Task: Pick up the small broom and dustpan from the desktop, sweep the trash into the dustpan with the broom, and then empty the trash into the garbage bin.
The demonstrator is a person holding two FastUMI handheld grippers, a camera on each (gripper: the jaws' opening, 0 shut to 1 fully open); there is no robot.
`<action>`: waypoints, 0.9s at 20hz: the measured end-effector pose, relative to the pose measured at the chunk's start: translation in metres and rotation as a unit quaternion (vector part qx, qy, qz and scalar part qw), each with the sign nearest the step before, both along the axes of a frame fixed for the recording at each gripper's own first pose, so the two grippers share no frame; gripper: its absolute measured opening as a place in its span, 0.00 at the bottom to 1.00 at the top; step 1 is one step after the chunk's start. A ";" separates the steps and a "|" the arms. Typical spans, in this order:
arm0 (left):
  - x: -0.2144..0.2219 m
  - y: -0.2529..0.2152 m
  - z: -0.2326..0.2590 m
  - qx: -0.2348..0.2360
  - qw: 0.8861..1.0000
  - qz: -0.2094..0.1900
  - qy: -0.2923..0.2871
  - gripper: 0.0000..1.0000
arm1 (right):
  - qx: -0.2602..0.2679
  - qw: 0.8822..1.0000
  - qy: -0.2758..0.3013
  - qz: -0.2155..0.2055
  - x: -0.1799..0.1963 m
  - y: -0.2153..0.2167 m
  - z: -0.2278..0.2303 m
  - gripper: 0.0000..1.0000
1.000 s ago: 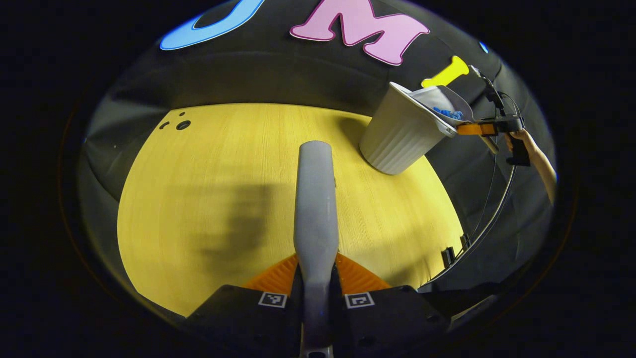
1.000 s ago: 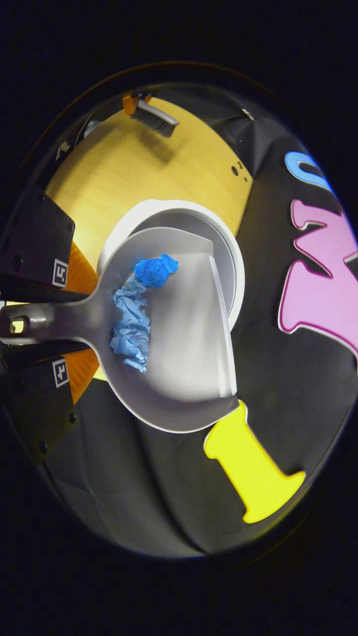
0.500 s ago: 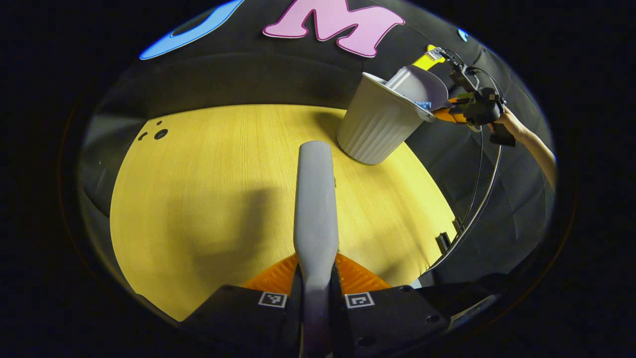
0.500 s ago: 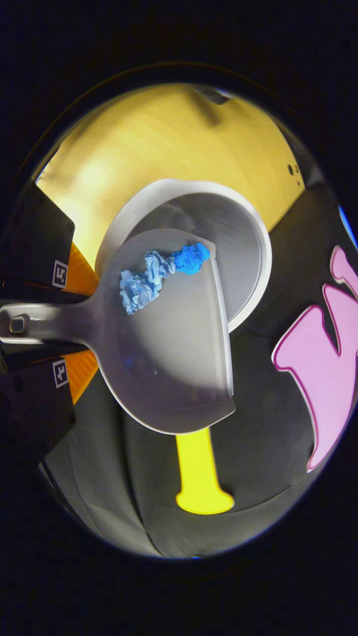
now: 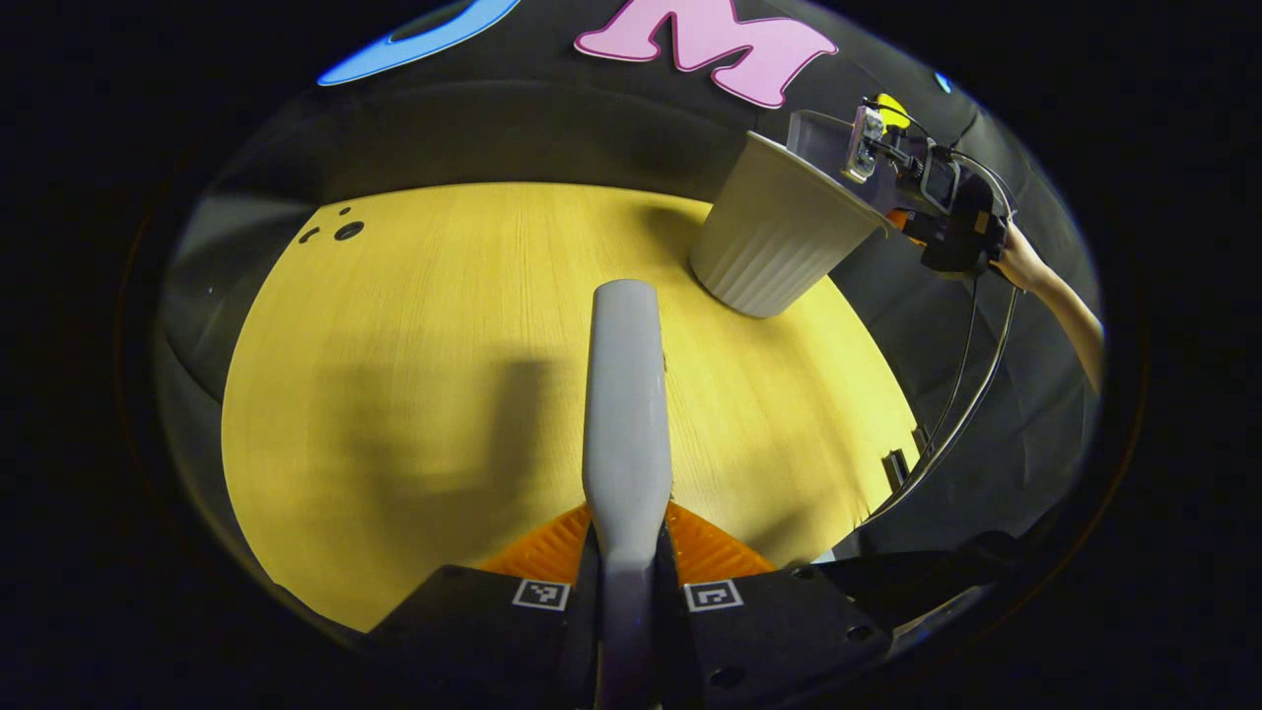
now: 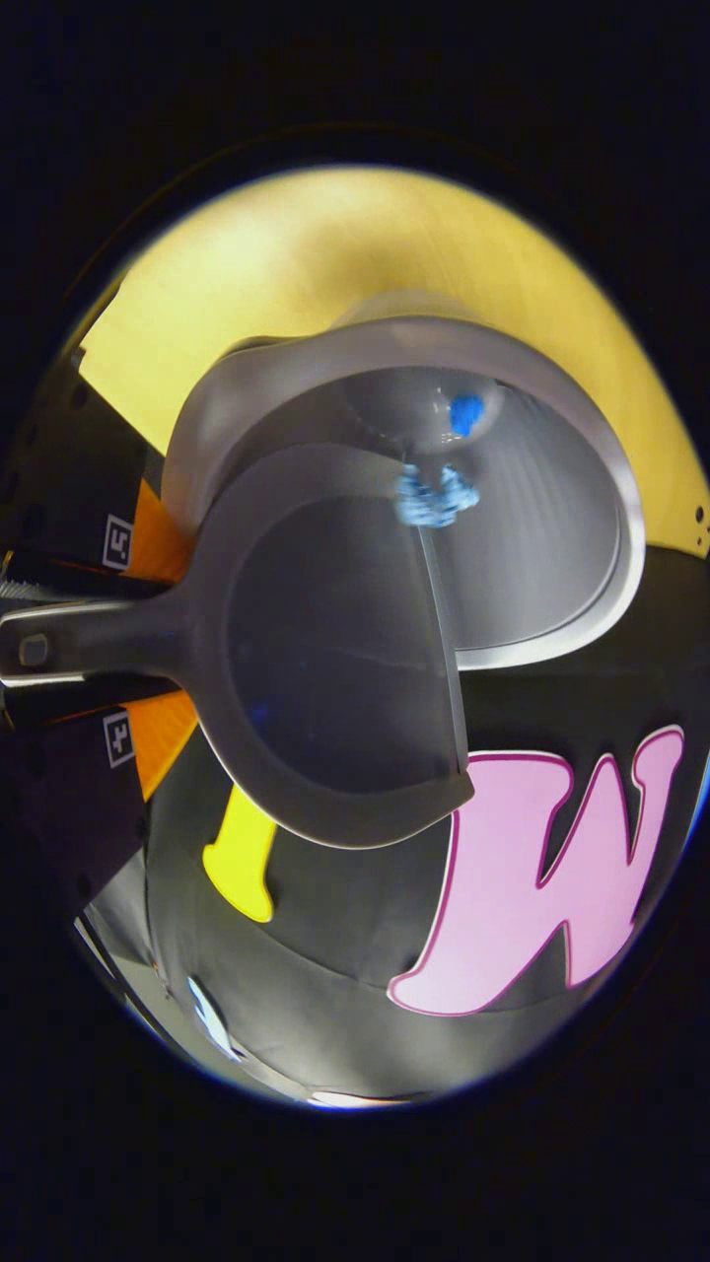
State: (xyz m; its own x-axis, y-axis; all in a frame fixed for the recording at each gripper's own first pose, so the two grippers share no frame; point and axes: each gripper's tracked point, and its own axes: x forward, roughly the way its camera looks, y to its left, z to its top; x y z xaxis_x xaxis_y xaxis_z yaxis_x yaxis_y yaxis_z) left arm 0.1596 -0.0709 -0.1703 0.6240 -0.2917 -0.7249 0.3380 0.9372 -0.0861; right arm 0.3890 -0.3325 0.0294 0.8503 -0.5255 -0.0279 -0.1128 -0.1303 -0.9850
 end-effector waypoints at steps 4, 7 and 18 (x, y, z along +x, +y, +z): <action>-0.005 0.008 -0.003 -0.001 1.000 0.005 0.000 0.28 | -0.033 0.999 0.008 0.000 -0.002 0.011 -0.001 0.37; -0.007 0.017 -0.004 0.008 1.000 0.011 -0.008 0.28 | 0.012 1.000 0.011 -0.016 -0.004 0.006 -0.002 0.36; -0.005 0.037 0.016 0.035 0.997 0.021 -0.058 0.28 | 0.382 0.918 -0.077 -0.076 -0.011 0.010 -0.017 0.37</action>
State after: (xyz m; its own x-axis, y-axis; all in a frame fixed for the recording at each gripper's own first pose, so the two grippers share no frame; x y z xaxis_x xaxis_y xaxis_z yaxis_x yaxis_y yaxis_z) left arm 0.1541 -0.0339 -0.1543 0.7151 -0.2146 -0.6653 0.3028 0.9529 0.0181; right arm 0.3779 -0.3224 0.0127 0.7939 -0.5149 -0.3235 0.0751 0.6109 -0.7881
